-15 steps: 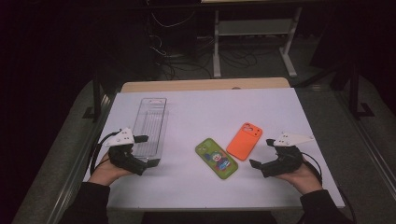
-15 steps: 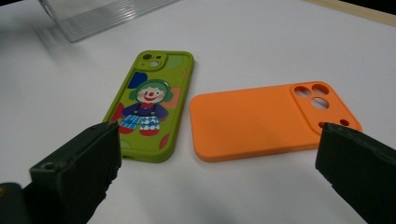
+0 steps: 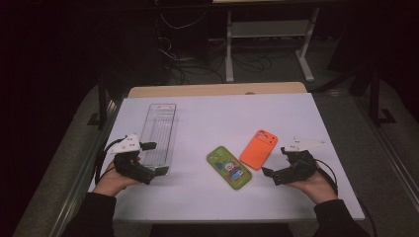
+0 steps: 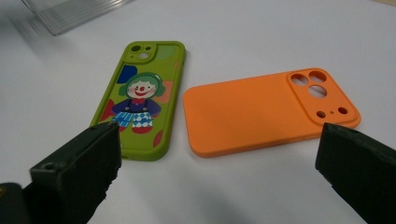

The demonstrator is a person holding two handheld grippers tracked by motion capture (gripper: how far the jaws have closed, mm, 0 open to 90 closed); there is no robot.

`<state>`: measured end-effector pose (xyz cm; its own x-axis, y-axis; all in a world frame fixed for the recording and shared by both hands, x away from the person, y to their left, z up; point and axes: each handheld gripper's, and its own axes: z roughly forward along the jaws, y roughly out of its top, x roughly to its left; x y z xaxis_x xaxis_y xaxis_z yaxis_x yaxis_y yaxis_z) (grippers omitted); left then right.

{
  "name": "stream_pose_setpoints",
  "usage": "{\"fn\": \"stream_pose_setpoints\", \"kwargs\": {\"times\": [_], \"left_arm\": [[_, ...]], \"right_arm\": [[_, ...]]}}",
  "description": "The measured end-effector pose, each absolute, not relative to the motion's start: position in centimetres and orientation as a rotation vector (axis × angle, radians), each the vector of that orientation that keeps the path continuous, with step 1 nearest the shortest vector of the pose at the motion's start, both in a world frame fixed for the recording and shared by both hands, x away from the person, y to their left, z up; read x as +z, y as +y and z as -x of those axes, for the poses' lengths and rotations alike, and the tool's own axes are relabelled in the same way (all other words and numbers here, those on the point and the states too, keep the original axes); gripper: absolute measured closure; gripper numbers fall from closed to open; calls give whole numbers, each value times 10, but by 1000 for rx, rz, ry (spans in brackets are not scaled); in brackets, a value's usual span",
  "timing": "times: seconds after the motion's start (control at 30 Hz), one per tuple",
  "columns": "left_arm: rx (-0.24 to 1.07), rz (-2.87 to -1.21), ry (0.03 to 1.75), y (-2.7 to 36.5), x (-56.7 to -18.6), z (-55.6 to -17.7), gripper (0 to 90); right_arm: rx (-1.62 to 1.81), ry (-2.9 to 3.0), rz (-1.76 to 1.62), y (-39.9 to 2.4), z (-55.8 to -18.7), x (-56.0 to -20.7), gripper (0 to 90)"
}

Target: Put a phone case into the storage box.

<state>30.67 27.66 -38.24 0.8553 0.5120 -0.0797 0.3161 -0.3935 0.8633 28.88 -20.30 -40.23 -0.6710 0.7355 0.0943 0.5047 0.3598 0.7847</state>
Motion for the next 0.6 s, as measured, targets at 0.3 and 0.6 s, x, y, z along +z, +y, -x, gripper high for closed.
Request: {"fn": "stream_pose_setpoints", "kwargs": {"times": [0.3, 0.6], "left_arm": [[233, -2008, 594, 271, -382, -308, 0], [236, -1999, 578, 270, -379, -306, 0]], "right_arm": [[1198, 2359, -1166, -193, -299, -401, 0], [1203, 2338, -1174, -185, -311, -395, 0]]}}
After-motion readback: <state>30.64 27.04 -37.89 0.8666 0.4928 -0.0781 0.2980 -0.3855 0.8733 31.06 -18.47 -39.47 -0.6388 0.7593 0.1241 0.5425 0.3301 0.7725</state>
